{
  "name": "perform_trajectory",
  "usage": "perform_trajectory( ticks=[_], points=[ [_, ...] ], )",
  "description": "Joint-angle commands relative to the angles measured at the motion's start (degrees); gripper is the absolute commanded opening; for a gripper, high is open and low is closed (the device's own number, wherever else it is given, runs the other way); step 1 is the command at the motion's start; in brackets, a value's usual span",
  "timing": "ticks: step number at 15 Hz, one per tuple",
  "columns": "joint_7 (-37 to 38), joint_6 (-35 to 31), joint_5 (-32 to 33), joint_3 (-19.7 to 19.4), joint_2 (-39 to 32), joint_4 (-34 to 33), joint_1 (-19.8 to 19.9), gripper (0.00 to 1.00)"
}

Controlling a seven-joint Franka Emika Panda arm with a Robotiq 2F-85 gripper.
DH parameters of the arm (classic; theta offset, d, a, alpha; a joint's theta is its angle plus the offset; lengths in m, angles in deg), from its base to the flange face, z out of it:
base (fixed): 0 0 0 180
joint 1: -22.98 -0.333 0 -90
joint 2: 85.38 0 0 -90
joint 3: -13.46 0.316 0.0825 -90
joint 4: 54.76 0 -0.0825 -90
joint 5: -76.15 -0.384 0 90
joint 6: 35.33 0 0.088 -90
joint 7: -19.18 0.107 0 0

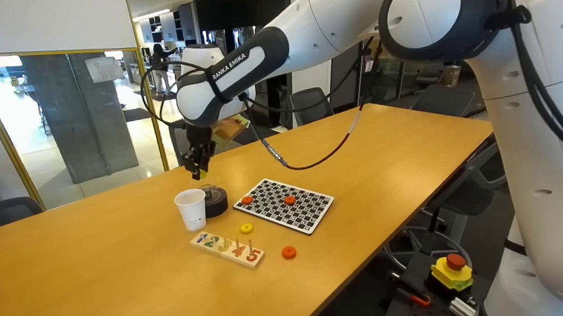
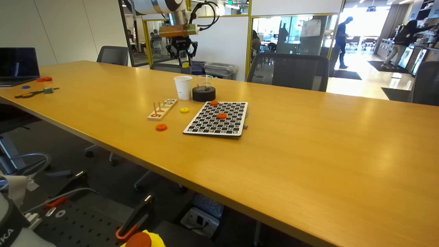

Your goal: Put the orange rings inside the clear cup, place the yellow rings inside the white cup

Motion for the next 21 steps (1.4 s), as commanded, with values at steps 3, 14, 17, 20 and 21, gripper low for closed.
perform_trajectory(
  ticks=[3,14,17,20,21],
  points=[
    [-9.72,-0.60,-4.58,3.49,-1.24,-0.06,1.09,0.21],
    [-15.45,0.02,-6.39,3.87,-6.25,-4.65,1.81,0.21],
    [-15.36,0.13,-6.22,3.76,-7.54,-6.64,1.96,0.21],
    [-15.62,0.54,-6.47,3.95,-8.88,-8.57,2.30,0.21],
    [-15.52,0.82,-6.61,3.99,-9.18,-9.04,2.41,0.45]
  ],
)
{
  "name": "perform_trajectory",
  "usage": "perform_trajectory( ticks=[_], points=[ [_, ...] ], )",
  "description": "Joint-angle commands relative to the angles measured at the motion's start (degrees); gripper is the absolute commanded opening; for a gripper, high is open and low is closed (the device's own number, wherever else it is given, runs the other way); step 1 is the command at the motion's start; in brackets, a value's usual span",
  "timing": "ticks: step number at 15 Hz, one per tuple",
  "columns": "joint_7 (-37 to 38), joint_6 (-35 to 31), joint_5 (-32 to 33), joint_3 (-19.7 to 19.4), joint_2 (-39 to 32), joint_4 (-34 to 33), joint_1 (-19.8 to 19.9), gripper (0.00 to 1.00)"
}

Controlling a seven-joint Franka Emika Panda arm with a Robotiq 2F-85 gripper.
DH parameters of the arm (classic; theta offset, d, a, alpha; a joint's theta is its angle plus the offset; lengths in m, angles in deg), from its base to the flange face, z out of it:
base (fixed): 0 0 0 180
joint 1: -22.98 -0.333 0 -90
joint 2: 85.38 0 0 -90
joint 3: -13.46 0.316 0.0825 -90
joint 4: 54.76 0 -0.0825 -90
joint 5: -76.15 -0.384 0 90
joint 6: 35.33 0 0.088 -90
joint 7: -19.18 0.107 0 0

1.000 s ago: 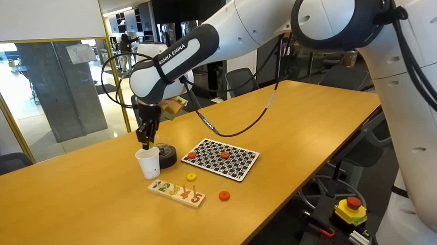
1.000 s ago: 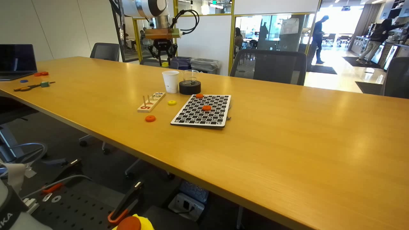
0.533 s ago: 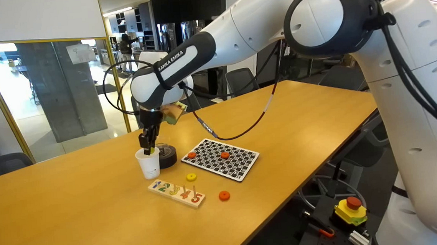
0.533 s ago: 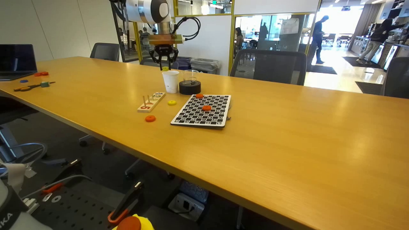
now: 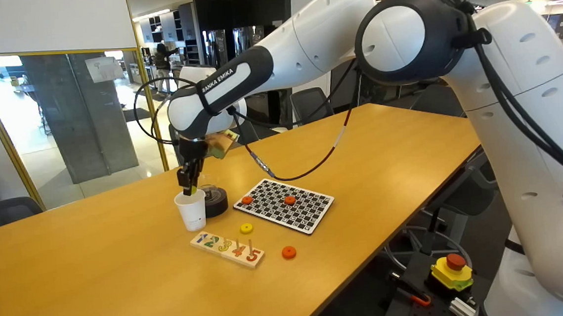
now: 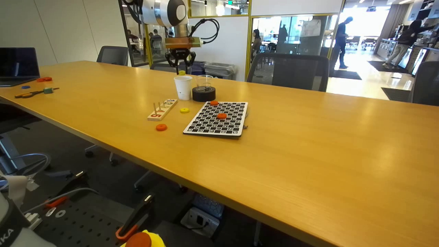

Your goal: Put the orange rings inside the clear cup, place the yellow rings inside the white cup

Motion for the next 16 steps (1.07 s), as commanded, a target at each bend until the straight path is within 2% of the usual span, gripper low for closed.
perform_trajectory(
  ticks=[1,3,7,11,16],
  points=[
    [-1.24,0.71,-1.31,0.89,-2.09,-3.73,0.92,0.68],
    [-0.91,0.99,-1.06,0.65,-2.29,-4.01,1.04,0.71],
    [0.55,1.30,0.25,-0.55,-0.75,-2.64,0.95,0.99],
    [4.11,-0.80,3.57,-4.14,2.72,1.33,0.50,1.00],
    [11.95,-1.15,11.33,-9.76,3.70,4.42,-0.76,1.00]
  ],
)
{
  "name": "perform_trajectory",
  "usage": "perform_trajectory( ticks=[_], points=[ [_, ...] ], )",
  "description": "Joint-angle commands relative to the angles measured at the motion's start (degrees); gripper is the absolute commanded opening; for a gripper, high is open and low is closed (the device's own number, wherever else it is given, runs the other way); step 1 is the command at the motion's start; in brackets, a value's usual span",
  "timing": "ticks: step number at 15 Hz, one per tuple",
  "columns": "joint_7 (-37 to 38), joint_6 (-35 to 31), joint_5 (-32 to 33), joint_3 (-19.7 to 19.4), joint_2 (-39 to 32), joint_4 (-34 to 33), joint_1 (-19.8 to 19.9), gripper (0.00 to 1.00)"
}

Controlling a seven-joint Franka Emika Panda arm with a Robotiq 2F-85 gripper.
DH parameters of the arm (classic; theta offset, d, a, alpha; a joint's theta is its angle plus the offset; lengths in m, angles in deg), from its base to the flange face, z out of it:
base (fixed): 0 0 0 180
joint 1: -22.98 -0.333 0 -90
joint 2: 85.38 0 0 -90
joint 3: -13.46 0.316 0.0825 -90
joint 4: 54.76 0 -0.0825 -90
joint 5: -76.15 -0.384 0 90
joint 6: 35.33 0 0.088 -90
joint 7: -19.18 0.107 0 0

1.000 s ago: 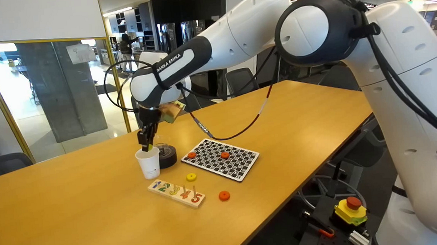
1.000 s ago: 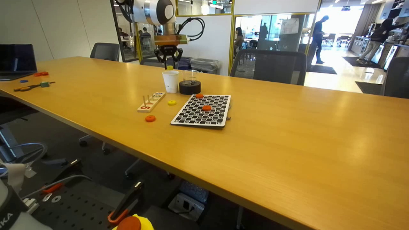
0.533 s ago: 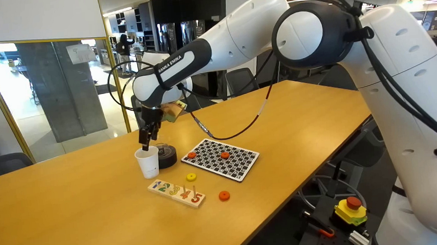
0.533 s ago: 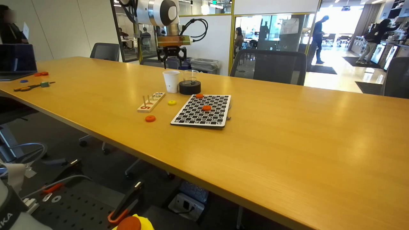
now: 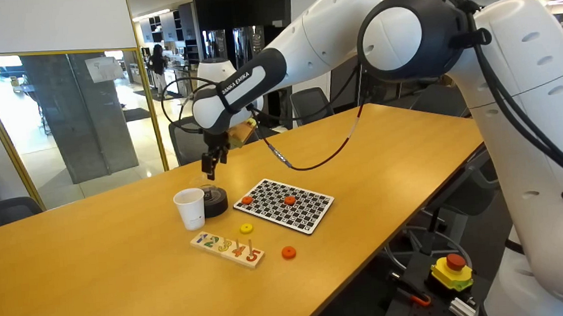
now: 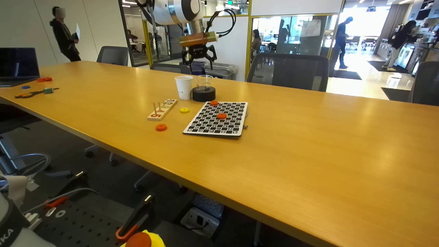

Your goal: Put the orange rings inside the clear cup, place the yellow rings inside the white cup

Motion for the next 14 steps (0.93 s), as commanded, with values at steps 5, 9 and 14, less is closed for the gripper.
perform_trajectory(
  ticks=[5,9,14],
  points=[
    [5.92,1.67,4.09,-3.94,-2.67,1.62,0.46,1.00],
    [4.74,2.53,2.24,-3.05,-5.49,1.08,2.21,1.00],
    [4.25,2.78,0.64,-2.45,-7.15,0.73,3.45,1.00]
  ],
)
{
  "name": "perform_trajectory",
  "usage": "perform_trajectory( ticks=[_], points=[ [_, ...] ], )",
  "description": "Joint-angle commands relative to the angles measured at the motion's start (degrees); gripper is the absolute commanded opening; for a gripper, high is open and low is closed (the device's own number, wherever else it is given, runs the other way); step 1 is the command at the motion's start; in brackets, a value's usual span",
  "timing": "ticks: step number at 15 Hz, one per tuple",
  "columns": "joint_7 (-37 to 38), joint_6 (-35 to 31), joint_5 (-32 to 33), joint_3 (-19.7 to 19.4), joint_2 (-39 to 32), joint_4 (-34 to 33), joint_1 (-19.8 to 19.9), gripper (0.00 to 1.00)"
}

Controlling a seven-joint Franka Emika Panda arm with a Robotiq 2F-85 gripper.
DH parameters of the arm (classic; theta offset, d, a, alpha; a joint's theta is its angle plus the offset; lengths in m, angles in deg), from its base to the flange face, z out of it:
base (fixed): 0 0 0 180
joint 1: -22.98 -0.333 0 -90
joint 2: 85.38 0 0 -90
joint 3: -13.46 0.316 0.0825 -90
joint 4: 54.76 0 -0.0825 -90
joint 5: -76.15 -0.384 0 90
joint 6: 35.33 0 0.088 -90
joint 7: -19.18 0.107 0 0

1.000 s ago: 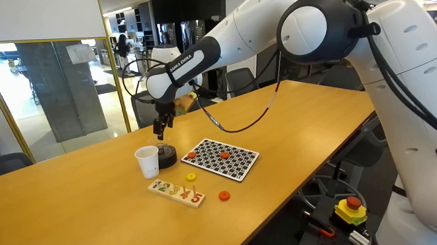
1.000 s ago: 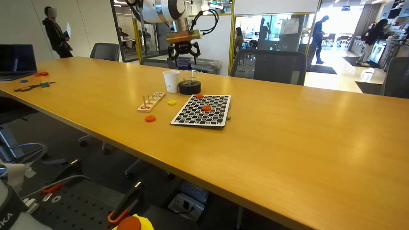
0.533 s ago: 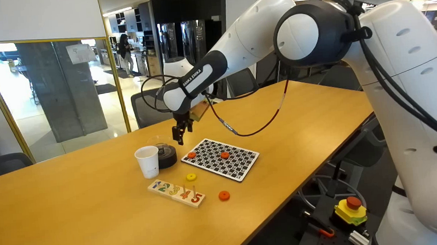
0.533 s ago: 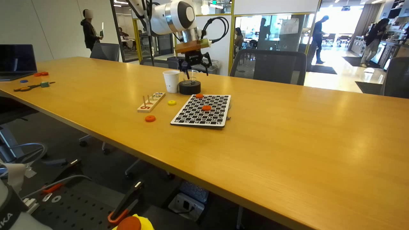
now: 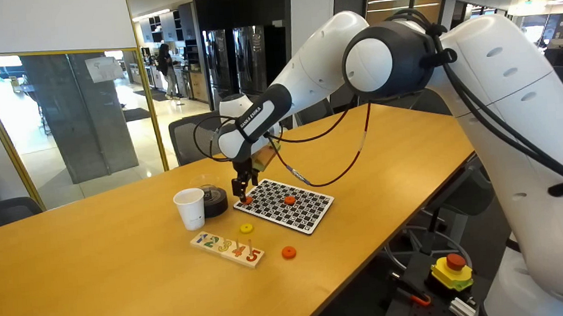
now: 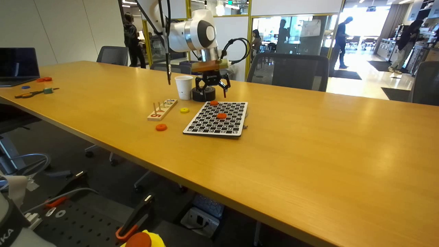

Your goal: Put the orange rings inside the clear cup, place the yellow rings inside the white cup

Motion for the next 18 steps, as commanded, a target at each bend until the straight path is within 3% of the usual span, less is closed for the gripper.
perform_trajectory(
  ticks=[1,18],
  points=[
    [-0.67,1.51,-2.16,1.28,-0.93,-1.91,1.30,1.00],
    [-0.90,2.44,-4.41,2.41,-3.67,-5.12,1.64,1.00]
  ],
)
